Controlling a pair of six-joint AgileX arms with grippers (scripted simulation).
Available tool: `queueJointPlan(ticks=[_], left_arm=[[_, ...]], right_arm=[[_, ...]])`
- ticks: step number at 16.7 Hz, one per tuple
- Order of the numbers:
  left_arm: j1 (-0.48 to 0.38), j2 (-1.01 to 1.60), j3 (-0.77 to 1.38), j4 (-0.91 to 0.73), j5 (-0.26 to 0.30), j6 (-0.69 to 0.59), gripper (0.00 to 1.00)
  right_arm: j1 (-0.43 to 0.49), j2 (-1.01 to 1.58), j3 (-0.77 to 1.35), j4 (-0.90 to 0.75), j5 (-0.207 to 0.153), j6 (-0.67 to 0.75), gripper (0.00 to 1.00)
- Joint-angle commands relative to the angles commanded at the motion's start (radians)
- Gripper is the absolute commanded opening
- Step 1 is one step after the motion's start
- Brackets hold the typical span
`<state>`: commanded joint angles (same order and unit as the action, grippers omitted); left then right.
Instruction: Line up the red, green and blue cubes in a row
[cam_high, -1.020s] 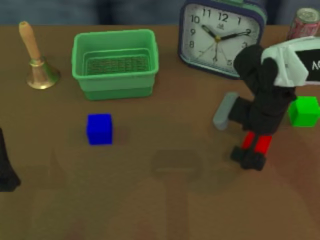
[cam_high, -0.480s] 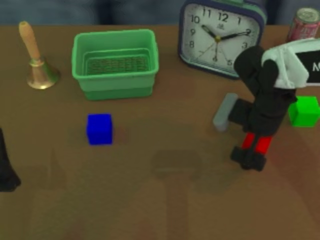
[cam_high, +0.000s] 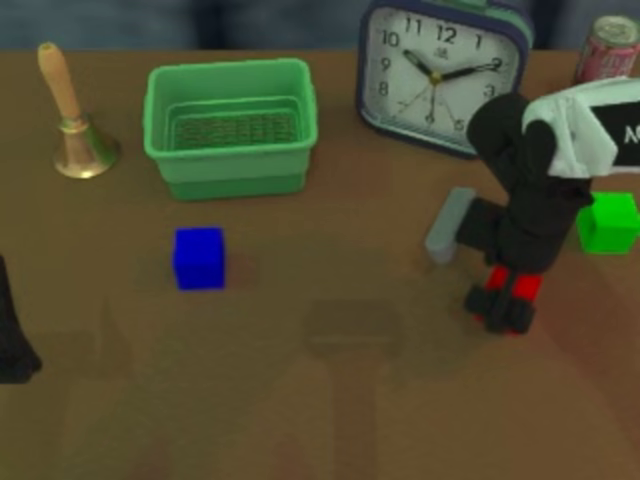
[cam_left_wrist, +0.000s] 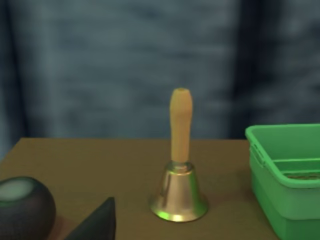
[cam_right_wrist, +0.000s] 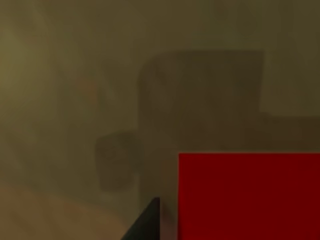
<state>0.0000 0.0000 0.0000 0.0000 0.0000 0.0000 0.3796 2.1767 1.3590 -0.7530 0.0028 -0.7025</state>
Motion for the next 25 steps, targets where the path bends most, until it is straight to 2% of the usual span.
queueJointPlan(ticks=[2,3,10,11,14,19,25], left_arm=[[0.000,0.000,0.000,0.000,0.000,0.000,1.00],[0.000,0.000,0.000,0.000,0.000,0.000,1.00],[0.000,0.000,0.000,0.000,0.000,0.000,1.00],[0.000,0.000,0.000,0.000,0.000,0.000,1.00],[0.000,0.000,0.000,0.000,0.000,0.000,1.00],[0.000,0.000,0.000,0.000,0.000,0.000,1.00],[0.000,0.000,0.000,0.000,0.000,0.000,1.00]], right_arm=[[0.000,0.000,0.000,0.000,0.000,0.000,0.02],[0.000,0.000,0.000,0.000,0.000,0.000,0.00],[0.000,0.000,0.000,0.000,0.000,0.000,0.00],[-0.001,-0.032,0.004,-0.023,-0.011,0.012,0.00],[0.004,-0.049,0.034,-0.065,-0.012,0.007,0.00],[0.007,-0.127,0.126,-0.246,-0.012,0.009,0.00],[0.006,-0.136,0.137,-0.264,-0.012,0.011,0.00]])
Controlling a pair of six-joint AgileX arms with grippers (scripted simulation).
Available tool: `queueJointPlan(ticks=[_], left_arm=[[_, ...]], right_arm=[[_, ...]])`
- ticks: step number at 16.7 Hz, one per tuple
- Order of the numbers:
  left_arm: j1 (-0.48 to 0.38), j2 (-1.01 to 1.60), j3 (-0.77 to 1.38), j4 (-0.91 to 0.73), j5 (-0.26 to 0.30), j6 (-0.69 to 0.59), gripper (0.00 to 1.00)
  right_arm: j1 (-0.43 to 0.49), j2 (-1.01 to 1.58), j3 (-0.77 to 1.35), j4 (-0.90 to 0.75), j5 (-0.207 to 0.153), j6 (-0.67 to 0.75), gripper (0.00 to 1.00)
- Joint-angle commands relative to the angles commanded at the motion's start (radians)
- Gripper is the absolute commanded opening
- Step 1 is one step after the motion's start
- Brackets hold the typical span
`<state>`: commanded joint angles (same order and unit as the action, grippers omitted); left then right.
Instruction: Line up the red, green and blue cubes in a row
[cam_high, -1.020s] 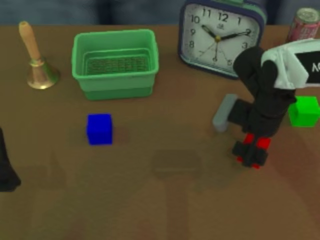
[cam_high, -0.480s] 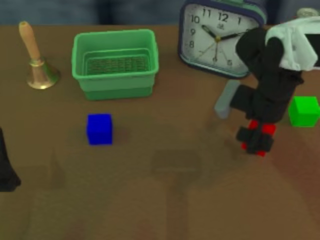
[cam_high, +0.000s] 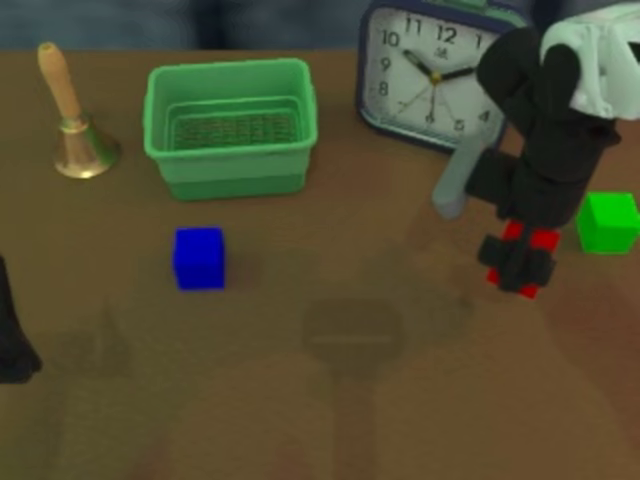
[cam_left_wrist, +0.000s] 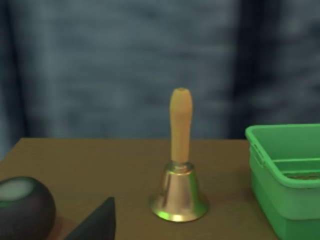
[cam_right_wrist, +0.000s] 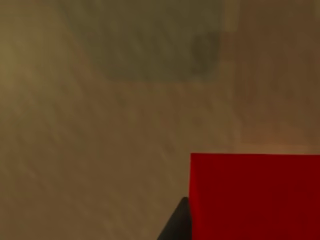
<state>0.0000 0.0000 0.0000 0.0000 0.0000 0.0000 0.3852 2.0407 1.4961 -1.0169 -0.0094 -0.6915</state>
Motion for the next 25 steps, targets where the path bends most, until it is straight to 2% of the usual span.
queueJointPlan(ticks=[2,4,12,14,16,21,25], left_arm=[[0.000,0.000,0.000,0.000,0.000,0.000,1.00],[0.000,0.000,0.000,0.000,0.000,0.000,1.00],[0.000,0.000,0.000,0.000,0.000,0.000,1.00],[0.000,0.000,0.000,0.000,0.000,0.000,1.00],[0.000,0.000,0.000,0.000,0.000,0.000,1.00],[0.000,0.000,0.000,0.000,0.000,0.000,1.00],[0.000,0.000,0.000,0.000,0.000,0.000,1.00]], right_arm=[[0.034,0.017,0.031,-0.014,0.000,0.006,0.00],[0.108,0.050,0.091,-0.042,0.000,0.021,0.00],[0.534,0.222,0.414,-0.198,-0.002,0.128,0.00],[0.615,0.249,0.474,-0.225,-0.001,0.149,0.00],[0.656,0.263,0.507,-0.239,-0.001,0.161,0.00],[0.658,0.261,0.506,-0.236,-0.002,0.163,0.00],[0.659,0.282,0.423,-0.128,-0.001,0.165,0.00]])
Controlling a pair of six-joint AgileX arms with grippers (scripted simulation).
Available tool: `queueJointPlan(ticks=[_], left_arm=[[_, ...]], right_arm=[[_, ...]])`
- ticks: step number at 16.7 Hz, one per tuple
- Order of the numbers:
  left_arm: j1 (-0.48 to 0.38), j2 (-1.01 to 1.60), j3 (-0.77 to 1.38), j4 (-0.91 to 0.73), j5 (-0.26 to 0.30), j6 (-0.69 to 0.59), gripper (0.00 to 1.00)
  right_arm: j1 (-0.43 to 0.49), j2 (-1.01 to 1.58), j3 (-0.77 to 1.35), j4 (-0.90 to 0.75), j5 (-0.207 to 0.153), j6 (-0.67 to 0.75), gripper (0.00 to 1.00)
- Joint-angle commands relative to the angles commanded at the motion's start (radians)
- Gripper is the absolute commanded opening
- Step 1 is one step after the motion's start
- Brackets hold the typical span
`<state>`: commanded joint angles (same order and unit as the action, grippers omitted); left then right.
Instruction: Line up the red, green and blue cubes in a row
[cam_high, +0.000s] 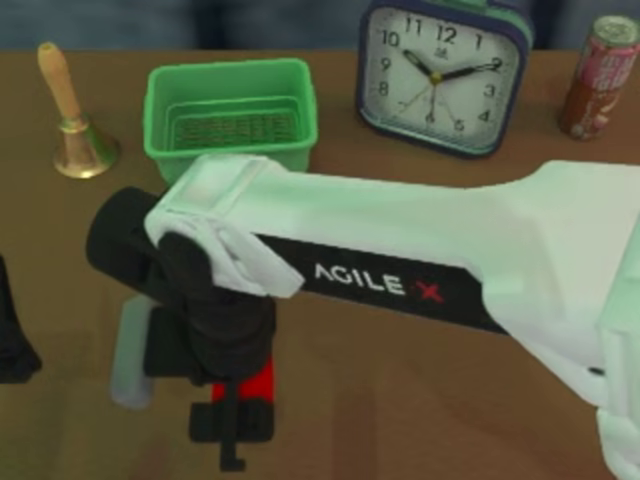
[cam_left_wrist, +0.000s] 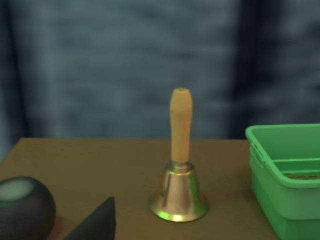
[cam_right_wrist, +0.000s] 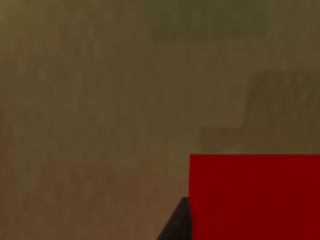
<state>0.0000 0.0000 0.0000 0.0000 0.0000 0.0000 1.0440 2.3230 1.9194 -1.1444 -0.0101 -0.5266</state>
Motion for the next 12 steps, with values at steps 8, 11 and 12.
queueJointPlan(ticks=[8,11,12], left_arm=[[0.000,0.000,0.000,0.000,0.000,0.000,1.00],[0.000,0.000,0.000,0.000,0.000,0.000,1.00],[0.000,0.000,0.000,0.000,0.000,0.000,1.00]], right_arm=[[0.003,0.034,-0.104,0.130,0.001,0.001,0.00],[0.003,0.034,-0.104,0.130,0.001,0.001,0.23],[0.003,0.034,-0.104,0.130,0.001,0.001,0.30]])
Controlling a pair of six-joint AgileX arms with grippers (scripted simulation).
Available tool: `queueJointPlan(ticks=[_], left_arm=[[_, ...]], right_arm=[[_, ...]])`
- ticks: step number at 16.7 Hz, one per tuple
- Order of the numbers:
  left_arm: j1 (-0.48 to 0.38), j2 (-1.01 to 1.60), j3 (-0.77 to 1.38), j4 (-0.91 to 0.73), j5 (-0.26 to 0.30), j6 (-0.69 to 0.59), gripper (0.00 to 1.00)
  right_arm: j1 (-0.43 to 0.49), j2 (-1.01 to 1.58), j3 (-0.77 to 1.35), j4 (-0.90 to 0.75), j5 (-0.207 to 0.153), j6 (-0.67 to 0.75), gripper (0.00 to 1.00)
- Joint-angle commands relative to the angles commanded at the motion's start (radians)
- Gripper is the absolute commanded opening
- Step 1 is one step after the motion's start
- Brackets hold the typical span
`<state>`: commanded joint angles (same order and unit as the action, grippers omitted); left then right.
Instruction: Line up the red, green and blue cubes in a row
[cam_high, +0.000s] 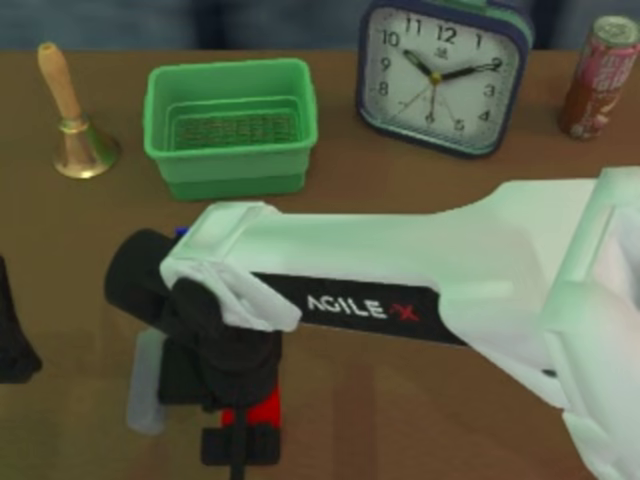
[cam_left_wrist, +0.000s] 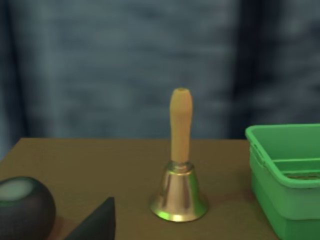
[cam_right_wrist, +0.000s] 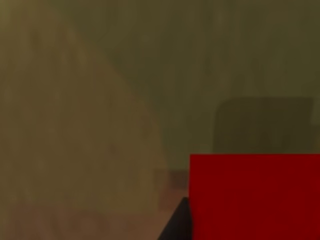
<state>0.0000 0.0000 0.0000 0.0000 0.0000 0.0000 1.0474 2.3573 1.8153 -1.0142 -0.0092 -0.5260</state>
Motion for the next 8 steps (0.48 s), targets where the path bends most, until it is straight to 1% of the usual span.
queueJointPlan(ticks=[8], left_arm=[[0.000,0.000,0.000,0.000,0.000,0.000,1.00]], right_arm=[[0.000,0.000,0.000,0.000,0.000,0.000,0.90]])
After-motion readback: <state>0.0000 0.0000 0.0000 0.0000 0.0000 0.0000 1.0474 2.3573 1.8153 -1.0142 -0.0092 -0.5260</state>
